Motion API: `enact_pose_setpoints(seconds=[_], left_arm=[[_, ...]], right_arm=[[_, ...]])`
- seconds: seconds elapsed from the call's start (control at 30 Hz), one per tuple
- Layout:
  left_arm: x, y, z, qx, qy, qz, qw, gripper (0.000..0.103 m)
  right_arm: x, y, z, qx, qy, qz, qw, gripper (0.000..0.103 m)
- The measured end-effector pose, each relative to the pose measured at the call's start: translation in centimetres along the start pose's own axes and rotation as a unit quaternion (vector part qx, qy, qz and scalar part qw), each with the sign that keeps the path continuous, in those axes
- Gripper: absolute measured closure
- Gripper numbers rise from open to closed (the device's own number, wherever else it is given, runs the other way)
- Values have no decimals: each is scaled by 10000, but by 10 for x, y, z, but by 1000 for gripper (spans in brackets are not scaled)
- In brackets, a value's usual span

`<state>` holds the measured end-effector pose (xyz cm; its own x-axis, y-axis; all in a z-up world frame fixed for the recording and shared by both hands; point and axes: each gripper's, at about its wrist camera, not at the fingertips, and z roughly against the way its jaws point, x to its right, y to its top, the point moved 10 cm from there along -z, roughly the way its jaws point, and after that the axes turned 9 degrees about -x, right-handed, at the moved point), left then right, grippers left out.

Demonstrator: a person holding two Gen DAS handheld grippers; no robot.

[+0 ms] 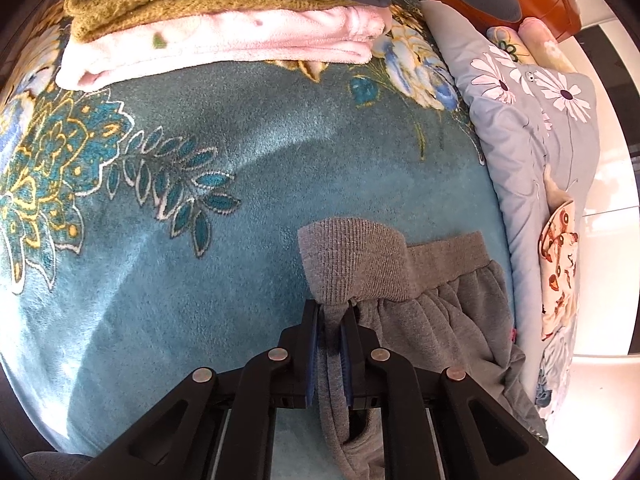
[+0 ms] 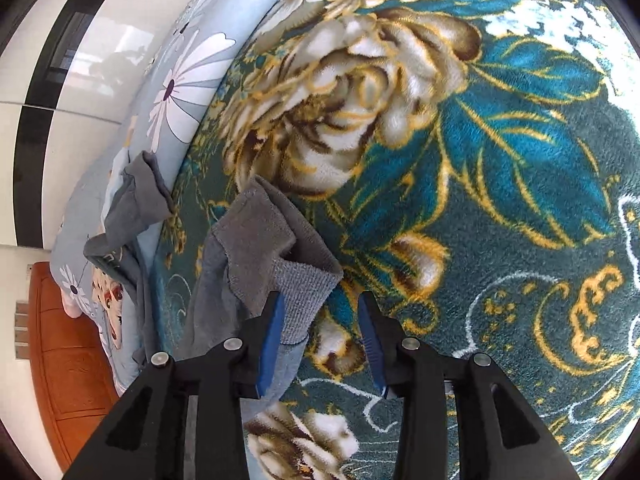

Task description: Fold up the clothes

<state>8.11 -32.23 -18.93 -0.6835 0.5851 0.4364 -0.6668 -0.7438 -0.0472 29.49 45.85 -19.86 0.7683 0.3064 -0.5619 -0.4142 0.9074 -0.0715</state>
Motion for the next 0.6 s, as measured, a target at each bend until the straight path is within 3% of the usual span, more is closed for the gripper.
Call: enact_pose_setpoints(seconds=[0.1,0.13,0.17,0.23,0.33,0.4,0.5,0.6], left_arm=[[0,0,1,1,-28,-6,10000,92],[0,0,1,1,-37,-7,10000,92],[0,0,1,1,-45,-8,10000,92],[2,-1,2,-2,-79,-48,10000,91],[10,-1,9,64,-300,-239,9992,93],[16,-1,16,162,-436,-352,9983,93],[14,-4,8,41,-154,-403,9991,93],[10,-10,-7,-221,216,-399,9987,93]], right_arm=[[-8,3,-2,177,142,8,9997,64],[-11,4,-2,239,207,19,9995,74],[-14,4,-3,249,204,40,9995,90],[-21,4,-4,276,147,102,9995,97],[-48,2,11,370,183,538,9977,98],[-77,3,43,606,452,1002,9921,99],[-102,11,95,1023,608,1554,9806,99],[-63,25,87,1005,-162,1372,9853,99]])
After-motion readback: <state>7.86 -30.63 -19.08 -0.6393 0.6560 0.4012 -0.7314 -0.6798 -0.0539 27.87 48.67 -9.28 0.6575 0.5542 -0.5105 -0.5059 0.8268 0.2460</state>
